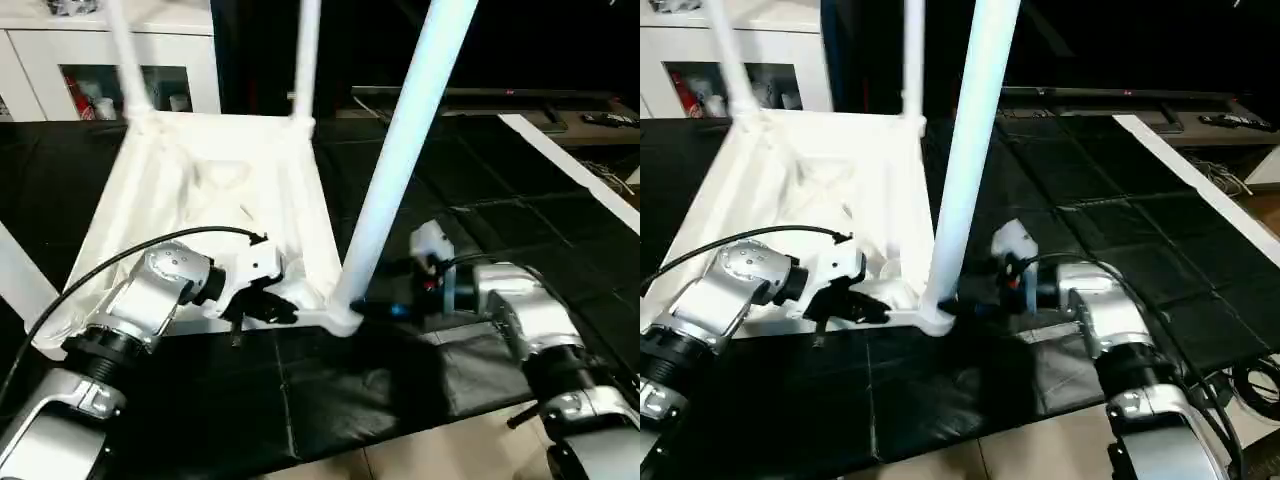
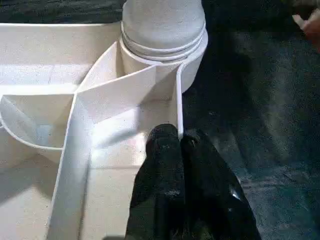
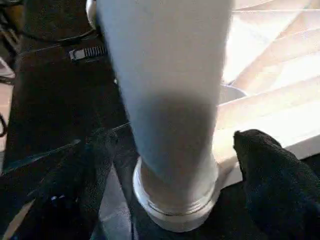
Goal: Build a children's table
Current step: Rotate leg to tighten
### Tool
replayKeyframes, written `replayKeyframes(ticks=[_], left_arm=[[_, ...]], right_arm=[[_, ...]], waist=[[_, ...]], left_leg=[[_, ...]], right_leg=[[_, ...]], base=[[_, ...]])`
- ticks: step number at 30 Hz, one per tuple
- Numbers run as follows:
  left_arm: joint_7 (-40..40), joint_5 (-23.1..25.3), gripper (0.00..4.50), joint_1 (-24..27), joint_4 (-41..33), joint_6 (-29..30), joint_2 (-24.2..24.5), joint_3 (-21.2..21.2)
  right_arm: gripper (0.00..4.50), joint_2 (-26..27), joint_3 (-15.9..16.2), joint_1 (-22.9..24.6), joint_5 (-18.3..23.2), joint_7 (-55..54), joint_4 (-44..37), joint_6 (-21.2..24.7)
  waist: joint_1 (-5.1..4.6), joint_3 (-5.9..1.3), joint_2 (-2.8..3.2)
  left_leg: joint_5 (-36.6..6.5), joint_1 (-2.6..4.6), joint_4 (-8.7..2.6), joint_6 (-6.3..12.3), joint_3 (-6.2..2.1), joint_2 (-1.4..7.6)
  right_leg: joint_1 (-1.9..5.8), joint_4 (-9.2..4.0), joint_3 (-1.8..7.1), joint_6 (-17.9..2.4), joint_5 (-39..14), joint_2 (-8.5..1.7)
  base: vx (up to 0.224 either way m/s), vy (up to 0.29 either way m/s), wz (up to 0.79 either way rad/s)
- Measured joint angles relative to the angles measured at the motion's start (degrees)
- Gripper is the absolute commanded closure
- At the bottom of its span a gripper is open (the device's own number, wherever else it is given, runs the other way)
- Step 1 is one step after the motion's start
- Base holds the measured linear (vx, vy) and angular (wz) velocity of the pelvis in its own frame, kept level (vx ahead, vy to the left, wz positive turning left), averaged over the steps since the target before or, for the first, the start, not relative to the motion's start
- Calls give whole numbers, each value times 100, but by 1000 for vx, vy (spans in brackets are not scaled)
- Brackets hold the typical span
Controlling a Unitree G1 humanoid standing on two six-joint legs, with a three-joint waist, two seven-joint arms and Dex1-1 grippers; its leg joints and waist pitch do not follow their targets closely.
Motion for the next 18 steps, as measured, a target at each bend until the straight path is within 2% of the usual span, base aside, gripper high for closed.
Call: replayKeyframes(ticks=[9,18], left_arm=[[-214,-25,450,-5,-17,-50,46,-62],[-247,-24,450,-8,-17,-59,79,-64]], right_arm=[[157,109,7,-205,38,400,382,-87],[236,189,15,-307,96,634,651,-118]], waist=[[48,0,1],[39,1,2]], left_leg=[[0,0,4,-1,3,4],[0,2,6,-1,2,6]], right_leg=[[0,6,-1,-1,1,0],[0,10,-1,-3,2,1]], base=[[0,0,0],[0,0,0]])
